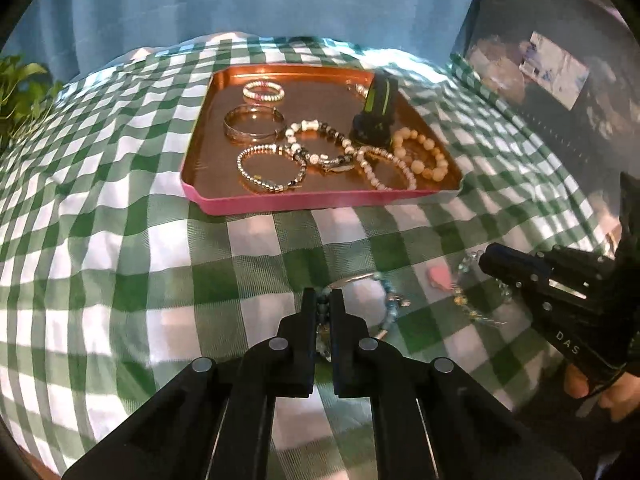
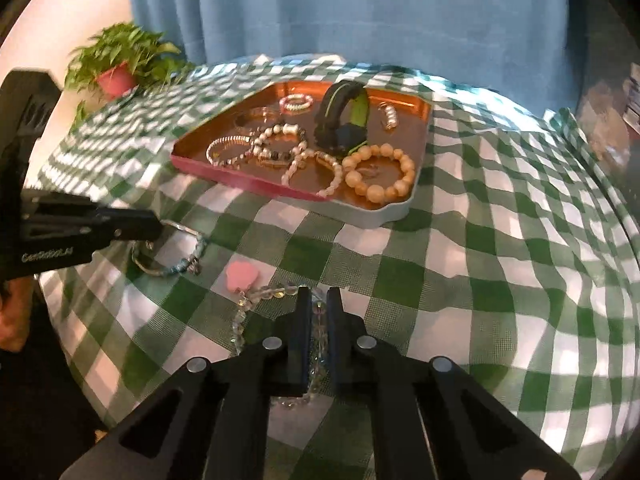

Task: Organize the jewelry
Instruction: 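Grasp the crystal bracelet with the right tool while the left tool grasps the green-beaded bracelet, then lift both held bracelets toward the copper tray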

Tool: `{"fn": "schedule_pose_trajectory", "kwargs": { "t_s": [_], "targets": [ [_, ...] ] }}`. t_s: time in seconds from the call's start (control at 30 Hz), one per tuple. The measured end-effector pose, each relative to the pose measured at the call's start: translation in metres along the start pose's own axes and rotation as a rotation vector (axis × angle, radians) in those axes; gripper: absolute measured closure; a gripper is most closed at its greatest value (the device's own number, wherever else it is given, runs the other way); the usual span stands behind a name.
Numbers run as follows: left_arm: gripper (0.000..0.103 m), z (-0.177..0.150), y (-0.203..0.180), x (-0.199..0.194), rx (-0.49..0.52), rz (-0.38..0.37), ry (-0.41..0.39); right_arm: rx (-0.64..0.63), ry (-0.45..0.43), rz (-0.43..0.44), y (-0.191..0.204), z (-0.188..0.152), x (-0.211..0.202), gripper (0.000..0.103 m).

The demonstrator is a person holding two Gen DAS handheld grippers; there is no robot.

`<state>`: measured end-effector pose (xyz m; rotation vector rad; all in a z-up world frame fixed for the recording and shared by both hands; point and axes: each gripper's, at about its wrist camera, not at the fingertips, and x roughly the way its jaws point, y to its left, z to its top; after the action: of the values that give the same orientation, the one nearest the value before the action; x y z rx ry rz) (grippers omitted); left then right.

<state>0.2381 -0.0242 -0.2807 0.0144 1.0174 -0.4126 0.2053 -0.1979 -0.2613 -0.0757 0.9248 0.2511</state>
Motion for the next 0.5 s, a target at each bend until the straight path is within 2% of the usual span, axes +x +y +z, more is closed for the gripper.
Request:
{"fn": "schedule_pose_trajectory", "kwargs": {
  "t_s": [0.1, 0.2, 0.33, 0.5],
  "targets": [
    [0.097, 0.004, -0.003, -0.018, -0.034, -0.046, -0.016, 0.059, -0.036, 0.029, -0.002, 0.002, -0.018, 0.097],
    [0.097, 0.010, -0.010, -0.042, -0.038, -0.060, -0.056, 0.077, -0.064, 0.033, 0.001, 0.005, -0.036, 0.097],
    [0.097, 0.016, -0.023, -0.072, -0.017, -0.037, -0.110, 0.085, -0.103, 0.031, 0.004, 0.010, -0.063, 0.097],
    [0.097, 0.023, -0.028, -0.096, -0.022, -0.021, -0.136, 0.106, -0.137, 0.030, 0.006, 0.016, -0.089, 0.097]
  ]
}}
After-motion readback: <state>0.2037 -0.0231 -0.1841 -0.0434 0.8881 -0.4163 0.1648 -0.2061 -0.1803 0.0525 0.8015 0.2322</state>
